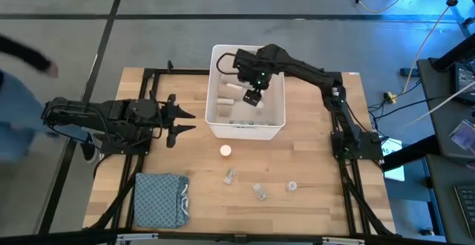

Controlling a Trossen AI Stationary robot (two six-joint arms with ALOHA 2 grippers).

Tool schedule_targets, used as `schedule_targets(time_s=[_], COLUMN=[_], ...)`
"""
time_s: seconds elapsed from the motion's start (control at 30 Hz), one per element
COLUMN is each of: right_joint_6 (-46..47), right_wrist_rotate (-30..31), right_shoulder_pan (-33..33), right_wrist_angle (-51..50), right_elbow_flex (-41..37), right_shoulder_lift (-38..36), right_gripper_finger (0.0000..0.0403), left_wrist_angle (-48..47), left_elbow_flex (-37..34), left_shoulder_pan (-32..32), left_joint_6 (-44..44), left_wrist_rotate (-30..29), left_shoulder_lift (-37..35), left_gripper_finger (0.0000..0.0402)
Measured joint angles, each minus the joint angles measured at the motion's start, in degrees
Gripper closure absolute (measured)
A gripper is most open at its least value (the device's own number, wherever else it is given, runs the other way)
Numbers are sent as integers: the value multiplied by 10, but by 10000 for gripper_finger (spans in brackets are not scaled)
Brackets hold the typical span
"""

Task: Pick & place medical supplies in basket/bin
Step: Put the right transparent pill bottle into the white bin

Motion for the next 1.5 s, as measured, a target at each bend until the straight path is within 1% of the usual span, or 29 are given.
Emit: schedule_targets(time_s=[0.03, 0.1, 0.2, 0.33, 0.4, 0.47, 0.63, 0.7, 0.77, 0.87, 0.97, 1.07, 1.13, 1.27, 1.33, 1.5], right_joint_6=[10, 26, 59, 122, 152, 161, 212, 262, 341, 483, 631, 764, 828, 889, 895, 884], right_wrist_rotate=[0, -2, -1, 12, 11, 11, 29, 50, 71, 96, 106, 84, 59, 17, 7, 6], right_shoulder_pan=[7, 25, 60, 121, 160, 204, 330, 378, 422, 481, 535, 572, 585, 592, 588, 572], right_wrist_angle=[2, 21, -1, 1, 1, 1, 1, 1, 4, 2, 2, 2, 5, 16, 40, 101], right_elbow_flex=[12, -7, -12, -12, -12, -12, -12, -12, -17, -56, -123, -208, -262, -335, -363, -429], right_shoulder_lift=[-2, -34, -70, -106, -123, -135, -139, -137, -134, -136, -144, -153, -158, -175, -183, -210], right_gripper_finger=[137, 137, 137, 137, 137, 137, 137, 137, 137, 137, 141, 146, 149, 150, 150, 151], left_wrist_angle=[-3, -12, -20, -20, -20, -20, -19, -20, -19, -19, -14, -3, 7, 25, 28, 28], left_elbow_flex=[0, 0, 0, 0, 0, 0, 0, 0, 0, 0, 0, 0, 0, 0, 0, 0], left_shoulder_pan=[0, 0, 0, 0, 0, 0, 0, 0, 0, 0, 0, 0, 0, 0, 0, 0], left_joint_6=[0, 0, 0, 0, 0, 0, 0, 0, 0, 0, 0, 0, 8, 14, 14, 1], left_wrist_rotate=[0, 0, 0, 0, 0, 0, 0, 0, 0, 0, 0, 0, 1, 4, 4, 16], left_shoulder_lift=[0, 0, 0, 0, 0, 0, 0, 0, 0, 0, 0, 0, 0, 0, 0, 0], left_gripper_finger=[235, 235, 235, 235, 235, 235, 235, 235, 235, 235, 235, 235, 235, 235, 235, 235])
